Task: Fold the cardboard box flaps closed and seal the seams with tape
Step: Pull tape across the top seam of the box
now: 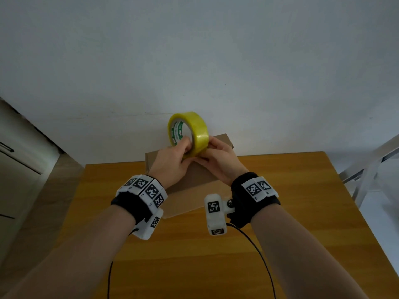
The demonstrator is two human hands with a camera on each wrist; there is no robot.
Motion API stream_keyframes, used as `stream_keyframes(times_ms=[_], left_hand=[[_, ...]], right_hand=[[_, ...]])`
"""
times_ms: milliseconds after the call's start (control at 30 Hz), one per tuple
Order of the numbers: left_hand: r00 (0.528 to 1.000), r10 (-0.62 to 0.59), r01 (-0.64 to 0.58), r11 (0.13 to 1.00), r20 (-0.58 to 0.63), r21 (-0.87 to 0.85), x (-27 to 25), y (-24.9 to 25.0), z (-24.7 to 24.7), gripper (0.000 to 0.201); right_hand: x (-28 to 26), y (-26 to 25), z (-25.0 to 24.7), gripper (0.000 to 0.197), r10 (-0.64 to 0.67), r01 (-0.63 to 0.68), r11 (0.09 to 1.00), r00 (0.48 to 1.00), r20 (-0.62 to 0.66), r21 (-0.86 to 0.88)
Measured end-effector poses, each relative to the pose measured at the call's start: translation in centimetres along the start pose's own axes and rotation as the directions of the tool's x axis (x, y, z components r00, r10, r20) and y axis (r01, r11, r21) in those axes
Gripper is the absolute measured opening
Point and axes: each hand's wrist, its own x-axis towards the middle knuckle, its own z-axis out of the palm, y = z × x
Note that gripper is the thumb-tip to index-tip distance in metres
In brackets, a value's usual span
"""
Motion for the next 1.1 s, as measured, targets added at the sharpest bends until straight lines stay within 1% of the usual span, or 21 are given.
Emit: stream_keyframes(times_ms=[67,200,367,667,967,1100], left_hand=[[1.000,-0.021,0.021,0.999,-0.014,-0.036,0.1,0.0,-0.1,0.022],[1.000,-0.024,0.024,0.999,0.006,-0.032,0.0,0.0,-0.1,0.022],[0.999,-0.044,0.044,0.999,-0.005,-0.025,0.1,-0.1,-0.1,0.023],[1.000,0.002,-0.002,1.000,-0.010,0.008,-0.1,-0.3,0.0,0.024],[1.000,-0.019,0.019,1.000,-0.021,0.014,-0.2,-0.2,0.0,0.026],[1.000,-0.009,0.010,1.000,-0.020,0.029,-0.2,-0.3,0.0,0.028]], right_hand=[[-0.2,-0.3,0.0,0.031,0.023,-0.025,0.999,0.999,0.043,0.040],[-0.1,-0.4,0.3,0.027,0.020,-0.020,1.000,1.000,0.001,0.013],[0.1,-0.4,0.3,0.022,0.015,-0.015,1.000,1.000,0.013,0.006],[0.3,-0.8,0.6,0.024,0.013,-0.011,0.998,1.000,0.029,-0.057],[0.5,-1.0,1.1,0.023,0.010,-0.008,0.990,1.000,0.014,-0.143],[0.6,-1.1,1.2,0.022,0.007,-0.007,0.984,1.000,-0.005,-0.178]])
